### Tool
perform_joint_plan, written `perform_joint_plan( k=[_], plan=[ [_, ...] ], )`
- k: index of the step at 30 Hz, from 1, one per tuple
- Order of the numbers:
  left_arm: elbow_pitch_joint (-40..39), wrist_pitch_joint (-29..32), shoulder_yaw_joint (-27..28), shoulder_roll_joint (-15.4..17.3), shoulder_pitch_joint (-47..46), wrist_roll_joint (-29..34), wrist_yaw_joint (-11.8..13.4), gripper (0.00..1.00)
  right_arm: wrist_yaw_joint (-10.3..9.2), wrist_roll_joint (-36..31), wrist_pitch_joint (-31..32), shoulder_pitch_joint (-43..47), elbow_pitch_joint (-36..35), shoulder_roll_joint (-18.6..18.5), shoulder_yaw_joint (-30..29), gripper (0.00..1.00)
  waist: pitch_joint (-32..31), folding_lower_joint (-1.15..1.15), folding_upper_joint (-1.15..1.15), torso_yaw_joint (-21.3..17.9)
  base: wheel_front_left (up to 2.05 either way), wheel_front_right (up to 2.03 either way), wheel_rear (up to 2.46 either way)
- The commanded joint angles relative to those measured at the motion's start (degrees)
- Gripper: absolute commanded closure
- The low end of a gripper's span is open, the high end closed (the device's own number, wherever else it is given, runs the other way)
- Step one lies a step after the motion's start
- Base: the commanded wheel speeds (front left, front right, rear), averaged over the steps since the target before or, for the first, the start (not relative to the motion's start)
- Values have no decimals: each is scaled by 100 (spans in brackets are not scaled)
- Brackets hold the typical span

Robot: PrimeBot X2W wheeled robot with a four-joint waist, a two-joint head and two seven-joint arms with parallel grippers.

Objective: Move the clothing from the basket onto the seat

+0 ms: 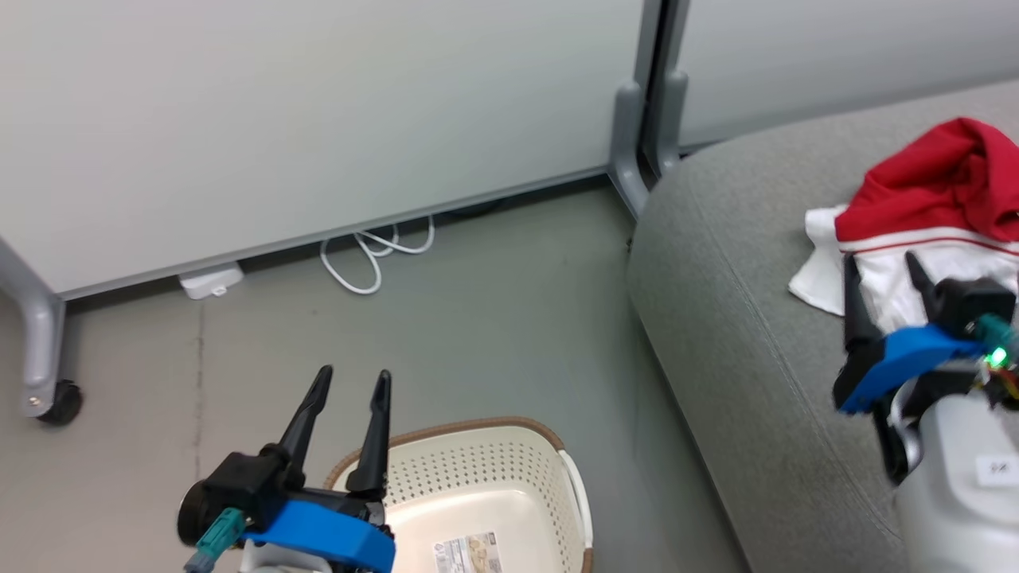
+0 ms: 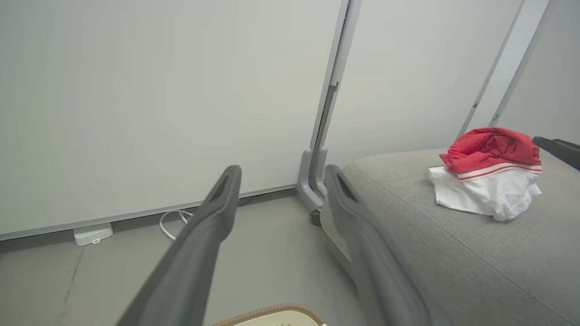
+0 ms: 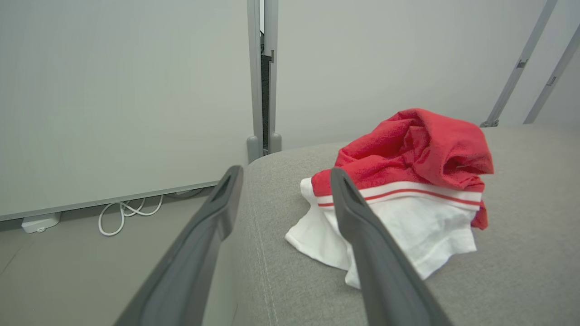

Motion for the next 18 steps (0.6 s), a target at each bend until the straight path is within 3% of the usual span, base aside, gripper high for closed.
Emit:
perform_joint_plan(
  k=[1, 18],
  plan=[
    [18, -15, 175, -46, 150, -1, -10, 0, 1, 101, 68, 418, -306, 134, 125, 0, -246, 2, 0, 249, 0, 0, 0],
    [241, -15, 1043, -250, 603, 149, -10, 0, 1, 787, 771, 2355, -2463, 553, 1001, 0, -480, 2, 0, 719, 0, 0, 0]
  ],
)
